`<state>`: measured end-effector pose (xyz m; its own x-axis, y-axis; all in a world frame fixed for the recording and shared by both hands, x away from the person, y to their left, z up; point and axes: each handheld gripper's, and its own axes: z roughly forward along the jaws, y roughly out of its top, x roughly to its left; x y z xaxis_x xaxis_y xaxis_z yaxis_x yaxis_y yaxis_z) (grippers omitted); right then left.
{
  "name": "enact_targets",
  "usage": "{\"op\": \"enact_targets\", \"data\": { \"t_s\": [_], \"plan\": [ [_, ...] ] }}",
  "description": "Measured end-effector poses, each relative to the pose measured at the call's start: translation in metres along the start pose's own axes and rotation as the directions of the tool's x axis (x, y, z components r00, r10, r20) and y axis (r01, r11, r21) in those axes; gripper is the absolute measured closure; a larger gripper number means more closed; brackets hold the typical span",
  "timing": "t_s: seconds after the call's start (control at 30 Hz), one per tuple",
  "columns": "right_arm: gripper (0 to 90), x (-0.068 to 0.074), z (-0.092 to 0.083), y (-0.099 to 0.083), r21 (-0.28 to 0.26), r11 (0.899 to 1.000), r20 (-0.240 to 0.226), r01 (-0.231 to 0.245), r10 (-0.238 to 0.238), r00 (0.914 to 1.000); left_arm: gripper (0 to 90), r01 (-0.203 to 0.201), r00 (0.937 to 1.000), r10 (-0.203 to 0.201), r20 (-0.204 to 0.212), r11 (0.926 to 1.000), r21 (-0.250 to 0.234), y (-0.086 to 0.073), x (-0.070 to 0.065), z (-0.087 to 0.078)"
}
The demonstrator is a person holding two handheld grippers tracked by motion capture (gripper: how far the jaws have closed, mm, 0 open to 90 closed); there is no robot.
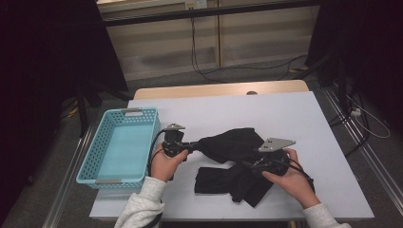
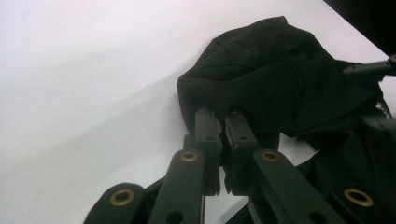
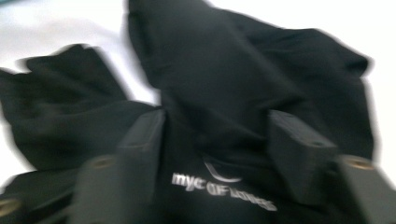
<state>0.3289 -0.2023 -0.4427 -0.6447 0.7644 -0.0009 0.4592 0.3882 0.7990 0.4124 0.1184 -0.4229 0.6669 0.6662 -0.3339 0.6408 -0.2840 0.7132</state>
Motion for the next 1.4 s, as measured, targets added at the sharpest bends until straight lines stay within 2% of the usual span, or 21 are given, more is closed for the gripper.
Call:
{"op": "enact_targets", "data": {
  "t_s": [0.03, 0.07, 0.1, 0.13, 0.17, 0.23, 0.3, 0.37, 0.43, 0.47, 0.53, 0.6, 0.67, 0.77, 0.8, 0.87, 0.9, 1.1, 1.2, 1.3, 1.4],
  "plan": [
    [53.3, -0.004, -0.002, 0.0, -0.01, 1.0, 0.013, -0.026, 0.026, 0.9996, 86.2, -0.001, 1.0, 0.001, -0.001, 1.0, -0.001, 0.0, 0.0, 0.0],
    [63.5, -0.009, -0.005, 0.0, -0.029, 0.998, 0.028, -0.048, 0.049, 0.9984, 86.2, -0.005, 1.0, 0.005, 0.001, 1.0, 0.007, 0.0, 0.0, 0.0],
    [78.0, -0.013, -0.009, 0.0, -0.037, 0.998, 0.036, -0.055, 0.056, 0.9978, 86.2, -0.003, 1.0, 0.003, 0.006, 1.0, 0.005, 0.0, -0.001, 0.001],
    [82.4, -0.017, -0.013, -0.001, -0.045, 0.997, 0.051, -0.063, 0.065, 0.9966, 86.1, -0.005, 0.9999, 0.005, 0.012, 1.0, 0.006, 0.0, -0.001, 0.002],
    [83.4, -0.022, -0.017, -0.001, -0.071, 0.993, 0.057, -0.091, 0.095, 0.9939, 86.1, -0.007, 0.9999, 0.007, 0.013, 0.9999, 0.007, 0.0, -0.003, 0.003],
    [84.0, -0.032, -0.025, -0.001, -0.124, 0.979, 0.047, -0.165, 0.172, 0.984, 86.0, -0.017, 0.9996, 0.017, 0.022, 0.9998, 0.012, 0.001, -0.005, 0.004],
    [84.5, -0.04, -0.034, -0.001, -0.155, 0.969, 0.064, -0.191, 0.203, 0.977, 85.7, -0.016, 0.9992, 0.016, 0.037, 0.9999, 0.002, 0.002, -0.007, 0.006],
    [84.5, -0.046, -0.038, -0.002, -0.178, 0.959, 0.058, -0.22, 0.234, 0.9706, 84.9, -0.027, 0.9988, 0.026, 0.04, 0.9996, 0.004, 0.003, -0.01, 0.01],
    [84.6, -0.048, -0.038, -0.005, -0.173, 0.96, 0.075, -0.222, 0.238, 0.9685, 82.3, -0.039, 0.9987, 0.038, 0.034, 0.9993, 0.002, 0.004, -0.012, 0.014],
    [84.6, -0.049, -0.038, -0.006, -0.173, 0.958, 0.083, -0.228, 0.245, 0.966, 79.5, -0.049, 0.9985, 0.049, 0.024, 0.9988, -0.003, 0.004, -0.012, 0.015],
    [84.5, -0.052, -0.036, -0.01, -0.174, 0.954, 0.097, -0.242, 0.262, 0.9604, 64.9, -0.051, 0.9986, 0.051, 0.014, 0.9986, -0.017, 0.003, -0.012, 0.017],
    [84.5, -0.054, -0.036, -0.013, -0.171, 0.95, 0.098, -0.262, 0.281, 0.9546, 54.9, -0.046, 0.9987, 0.046, 0.021, 0.9988, -0.019, 0.001, -0.011, 0.019],
    [84.4, -0.056, -0.036, -0.015, -0.164, 0.948, 0.109, -0.272, 0.291, 0.9504, 39.2, -0.05, 0.9987, 0.05, 0.011, 0.9985, -0.022, -0.001, -0.01, 0.019],
    [84.4, -0.059, -0.036, -0.018, -0.163, 0.941, 0.119, -0.296, 0.316, 0.9411, 27.6, -0.066, 0.9978, 0.066, -0.002, 0.9974, -0.026, -0.004, -0.008, 0.017],
    [84.3, -0.06, -0.036, -0.019, -0.161, 0.941, 0.123, -0.297, 0.318, 0.9401, 22.7, -0.077, 0.997, 0.077, -0.013, 0.9966, -0.028, -0.006, -0.007, 0.016],
    [84.3, -0.06, -0.036, -0.02, -0.158, 0.941, 0.118, -0.3, 0.319, 0.9403, 20.6, -0.086, 0.9963, 0.086, -0.01, 0.9958, -0.032, -0.009, -0.006, 0.013],
    [84.2, -0.06, -0.036, -0.02, -0.156, 0.944, 0.116, -0.291, 0.31, 0.9435, 17.3, -0.1, 0.9949, 0.099, -0.015, 0.9947, -0.024, -0.013, -0.007, 0.011],
    [84.1, -0.058, -0.036, -0.019, -0.154, 0.947, 0.117, -0.282, 0.301, 0.9464, 16.2, -0.146, 0.9887, 0.146, -0.031, 0.9892, 0.011, -0.023, -0.008, 0.013],
    [83.9, -0.057, -0.036, -0.018, -0.155, 0.948, 0.116, -0.279, 0.297, 0.9477, 21.1, -0.159, 0.9868, 0.159, -0.029, 0.9871, 0.018, -0.026, -0.007, 0.021],
    [83.8, -0.055, -0.035, -0.017, -0.158, 0.949, 0.114, -0.273, 0.293, 0.9493, 30.7, -0.185, 0.9815, 0.187, -0.042, 0.9822, 0.031, -0.024, -0.01, 0.032],
    [83.7, -0.055, -0.036, -0.015, -0.161, 0.949, 0.105, -0.271, 0.29, 0.9513, 44.5, -0.155, 0.9879, 0.155, 0.007, 0.9879, 0.003, -0.019, -0.014, 0.04]
  ]
}}
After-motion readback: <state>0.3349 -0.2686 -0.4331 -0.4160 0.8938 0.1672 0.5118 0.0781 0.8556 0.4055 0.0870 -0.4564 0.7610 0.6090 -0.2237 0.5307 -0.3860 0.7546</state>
